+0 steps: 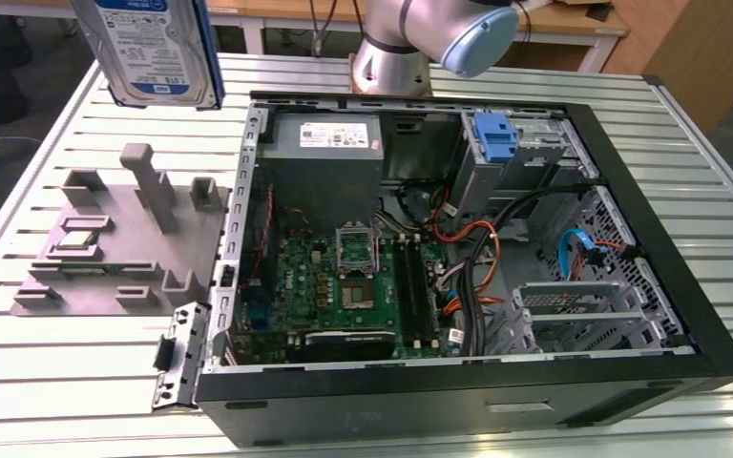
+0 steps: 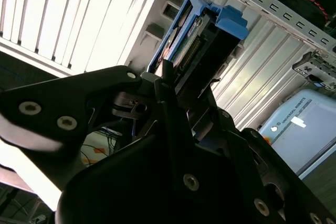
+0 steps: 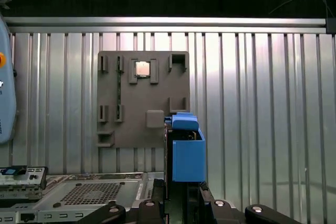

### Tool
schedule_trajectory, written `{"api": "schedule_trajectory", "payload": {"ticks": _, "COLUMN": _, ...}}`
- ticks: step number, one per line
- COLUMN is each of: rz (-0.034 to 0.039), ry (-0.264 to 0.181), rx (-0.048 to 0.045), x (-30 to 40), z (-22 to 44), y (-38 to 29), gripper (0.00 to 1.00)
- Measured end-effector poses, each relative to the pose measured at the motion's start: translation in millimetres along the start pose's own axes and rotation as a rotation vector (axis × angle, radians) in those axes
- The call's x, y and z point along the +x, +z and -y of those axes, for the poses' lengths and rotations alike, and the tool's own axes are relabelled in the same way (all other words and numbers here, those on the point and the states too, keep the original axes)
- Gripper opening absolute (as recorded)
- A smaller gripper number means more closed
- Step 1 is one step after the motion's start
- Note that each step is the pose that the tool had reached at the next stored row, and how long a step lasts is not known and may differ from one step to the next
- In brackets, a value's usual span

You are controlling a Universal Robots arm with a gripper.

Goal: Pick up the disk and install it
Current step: 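Pick up the disk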

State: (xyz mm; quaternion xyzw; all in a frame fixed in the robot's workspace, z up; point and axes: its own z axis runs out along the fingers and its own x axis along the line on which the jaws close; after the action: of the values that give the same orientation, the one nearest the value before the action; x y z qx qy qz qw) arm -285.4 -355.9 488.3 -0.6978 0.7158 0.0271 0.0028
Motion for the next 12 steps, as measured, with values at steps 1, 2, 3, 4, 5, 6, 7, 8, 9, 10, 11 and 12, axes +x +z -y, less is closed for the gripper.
{"api": "schedule_trajectory", "payload": {"ticks": 1, "rz": 0.0, "ry": 0.0, "rx": 0.0, "x": 1.3, "z": 0.5, "y": -0.1, "gripper": 0.35}}
{"api": "schedule_trajectory", "payload": {"ticks": 2, "rz": 0.0, "ry": 0.0, "rx": 0.0, "x": 2.0, "z": 1.3, "y": -0.1, "gripper": 0.35}}
{"api": "schedule_trajectory", "payload": {"ticks": 3, "rz": 0.0, "ry": 0.0, "rx": 0.0, "x": 2.3, "z": 2.6, "y": -0.1, "gripper": 0.35}}
{"api": "schedule_trajectory", "payload": {"ticks": 4, "rz": 0.0, "ry": 0.0, "rx": 0.0, "x": 2.5, "z": 4.1, "y": -0.2, "gripper": 0.35}}
{"api": "schedule_trajectory", "payload": {"ticks": 5, "rz": 0.0, "ry": 0.0, "rx": 0.0, "x": 2.5, "z": 5.9, "y": -0.3, "gripper": 0.35}}
{"api": "schedule_trajectory", "payload": {"ticks": 6, "rz": 0.0001, "ry": 0.0, "rx": 0.0001, "x": 2.5, "z": 8.1, "y": -0.3, "gripper": 0.35}}
{"api": "schedule_trajectory", "payload": {"ticks": 7, "rz": 0.0, "ry": 0.0, "rx": 0.0, "x": 2.5, "z": 10.6, "y": -0.4, "gripper": 0.35}}
{"api": "schedule_trajectory", "payload": {"ticks": 8, "rz": 0.0, "ry": 0.0, "rx": 0.0, "x": 2.4, "z": 13.2, "y": -0.5, "gripper": 0.35}}
{"api": "schedule_trajectory", "payload": {"ticks": 9, "rz": 0.0, "ry": 0.0, "rx": 0.0, "x": 2.3, "z": 15.9, "y": -0.6, "gripper": 0.35}}
{"api": "schedule_trajectory", "payload": {"ticks": 10, "rz": 0.0, "ry": 0.0, "rx": -0.0001, "x": 2.3, "z": 18.6, "y": -0.7, "gripper": 0.35}}
{"api": "schedule_trajectory", "payload": {"ticks": 11, "rz": 0.0, "ry": 0.0, "rx": -0.0001, "x": 2.2, "z": 21.2, "y": -0.7, "gripper": 0.35}}
{"api": "schedule_trajectory", "payload": {"ticks": 12, "rz": 0.0, "ry": 0.0, "rx": 0.0, "x": 2.1, "z": 23.8, "y": -0.7, "gripper": 0.35}}
